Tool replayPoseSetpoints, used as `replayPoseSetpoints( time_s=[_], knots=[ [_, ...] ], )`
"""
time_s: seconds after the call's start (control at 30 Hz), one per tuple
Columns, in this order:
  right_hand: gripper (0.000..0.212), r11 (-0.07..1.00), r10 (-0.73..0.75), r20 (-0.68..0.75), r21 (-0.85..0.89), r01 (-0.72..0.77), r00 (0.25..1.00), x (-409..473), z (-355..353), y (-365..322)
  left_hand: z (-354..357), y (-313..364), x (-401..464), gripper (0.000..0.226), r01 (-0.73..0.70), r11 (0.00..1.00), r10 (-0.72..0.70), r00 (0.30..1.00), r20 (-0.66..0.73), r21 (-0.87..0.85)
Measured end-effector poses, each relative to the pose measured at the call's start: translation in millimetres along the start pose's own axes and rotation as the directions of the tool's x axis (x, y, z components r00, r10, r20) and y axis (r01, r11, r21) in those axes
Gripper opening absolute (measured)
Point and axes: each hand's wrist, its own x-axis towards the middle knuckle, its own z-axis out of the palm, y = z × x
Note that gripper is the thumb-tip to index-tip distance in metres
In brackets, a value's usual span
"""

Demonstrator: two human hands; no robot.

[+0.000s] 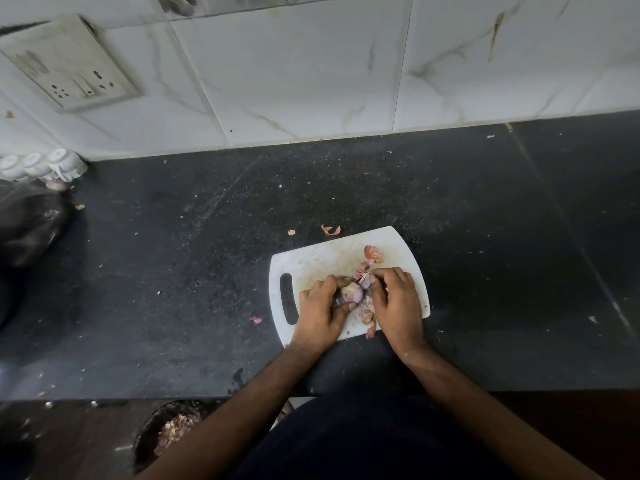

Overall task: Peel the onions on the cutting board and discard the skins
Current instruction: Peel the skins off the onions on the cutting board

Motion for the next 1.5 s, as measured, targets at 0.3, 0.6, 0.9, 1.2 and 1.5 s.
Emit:
replayPoseSetpoints(
  time_s=[0.3,0.6,0.9,1.2,1.5],
  knots=[
    [0.035,0.978,-0.195,0.184,0.115,0.176,0.963,-0.4,-6.6,2.6,0.0,-0.2,2.1,0.044,-0.041,0.989,0.04,0.999,0.008,0.142],
    [0.031,0.949,-0.21,0.176,0.273,0.157,0.962,0.5,-11.7,11.8,6.7,-3.3,1.2,0.059,-0.023,0.98,0.024,1.0,-0.002,0.198],
    [0.03,0.752,-0.581,0.171,-0.26,0.606,0.795,-9.3,-10.5,21.6,9.8,-1.0,-4.0,0.051,-0.102,0.945,0.107,0.994,-0.001,0.311],
    [0.036,0.928,-0.361,0.111,-0.058,0.369,0.926,-0.4,-8.9,14.7,11.3,-3.3,-2.0,0.047,-0.1,0.952,0.12,0.991,-0.054,0.29],
    [0.027,0.946,-0.325,0.123,0.042,0.322,0.938,5.5,-13.7,12.4,6.6,1.8,-1.5,0.05,-0.06,0.98,0.075,0.995,-0.071,0.191]
  ],
)
